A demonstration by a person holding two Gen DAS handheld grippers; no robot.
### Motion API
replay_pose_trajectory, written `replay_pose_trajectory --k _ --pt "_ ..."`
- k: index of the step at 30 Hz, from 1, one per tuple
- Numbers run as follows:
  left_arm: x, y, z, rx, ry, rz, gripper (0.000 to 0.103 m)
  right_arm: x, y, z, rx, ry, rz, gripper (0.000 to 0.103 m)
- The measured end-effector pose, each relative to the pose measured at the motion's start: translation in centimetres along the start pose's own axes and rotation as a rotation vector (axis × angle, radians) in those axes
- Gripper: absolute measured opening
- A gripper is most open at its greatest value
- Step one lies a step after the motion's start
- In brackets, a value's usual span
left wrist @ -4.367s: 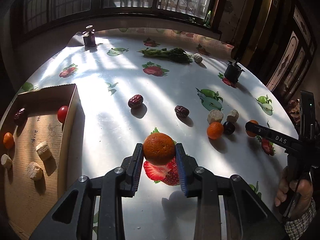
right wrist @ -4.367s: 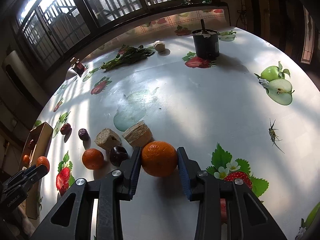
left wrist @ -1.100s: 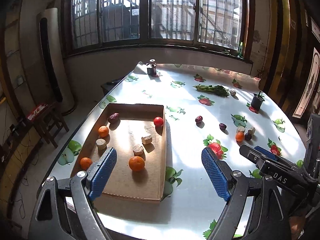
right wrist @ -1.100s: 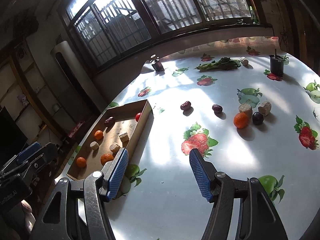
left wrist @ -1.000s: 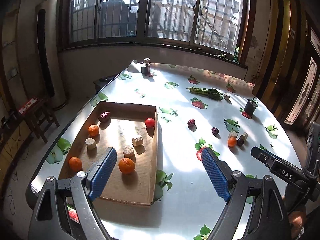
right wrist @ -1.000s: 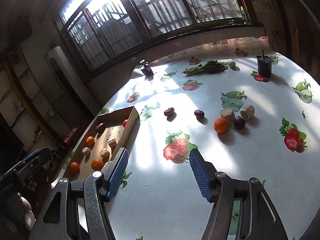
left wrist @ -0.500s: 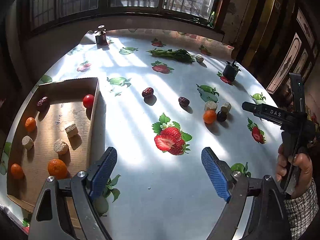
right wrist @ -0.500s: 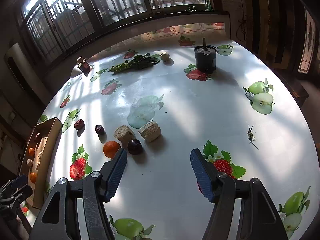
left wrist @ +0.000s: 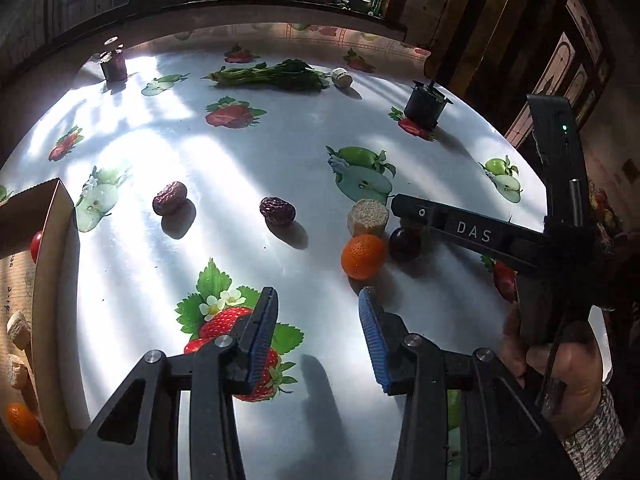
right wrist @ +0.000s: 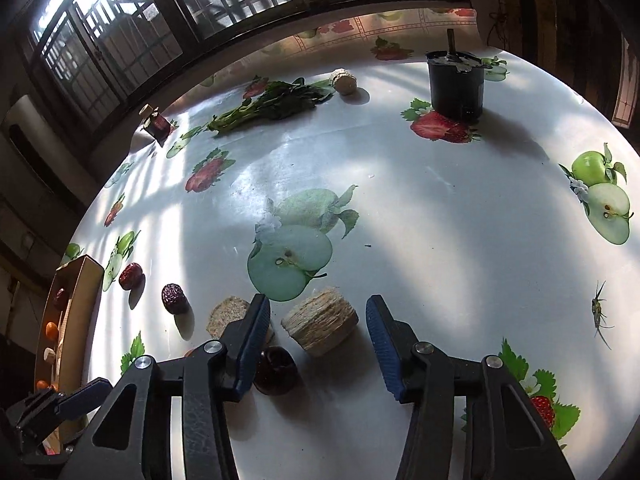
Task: Organize fruits
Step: 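Grasp a mandarin with the left gripper while the right grasps a rice cake, then carry the mandarin and rice cake into the tray and open both grippers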
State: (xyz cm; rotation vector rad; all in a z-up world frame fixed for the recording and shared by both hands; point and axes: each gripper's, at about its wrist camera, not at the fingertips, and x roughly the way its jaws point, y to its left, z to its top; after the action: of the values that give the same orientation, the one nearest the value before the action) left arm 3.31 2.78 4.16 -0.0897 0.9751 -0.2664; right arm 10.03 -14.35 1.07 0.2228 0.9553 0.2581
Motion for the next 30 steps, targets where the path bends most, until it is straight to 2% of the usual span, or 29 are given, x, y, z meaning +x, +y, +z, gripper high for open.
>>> replay_pose_trajectory --k 6,11,12,14,17,20,25,30 --pt "2.8 -2.6 1.3 0.087 -0.008 -0.004 0.041 -1.0 -1.5 0.1 0.048 -0.036 0.018 0.041" --pt "4.7 -3.8 1.5 0.128 0.023 0.018 0.041 -1.6 -1.9 0.3 0.057 -0.063 0.038 0.041" --pt "4.9 -3.8 1.4 0.127 0.028 0.023 0.04 -1.6 -1.9 0.3 0.056 -0.063 0.039 0.041" --pt "4.8 -4.1 1.4 0.141 0.014 0.052 0.029 -1.5 -1.8 0.2 0.055 -0.061 0.042 0.041" --pt "4.2 -3.9 1.2 0.122 0.014 0.041 0.028 -1.4 -1.8 0.1 0.052 -0.059 0.044 0.041" --pt "2.3 -3.5 0.6 0.105 -0.014 0.046 0.028 -1.6 -1.9 0.0 0.052 -0.066 0.043 0.041" --pt "-3.1 -1.8 -1.3 0.063 -0.084 0.054 0.028 -2.2 -1.7 -0.2 0.042 -0.095 0.053 0.041" --pt "-9.5 3.2 -4.1 -0.063 -0.158 0.093 0.029 -2.6 -0.5 -0.8 0.007 -0.107 0.055 0.041"
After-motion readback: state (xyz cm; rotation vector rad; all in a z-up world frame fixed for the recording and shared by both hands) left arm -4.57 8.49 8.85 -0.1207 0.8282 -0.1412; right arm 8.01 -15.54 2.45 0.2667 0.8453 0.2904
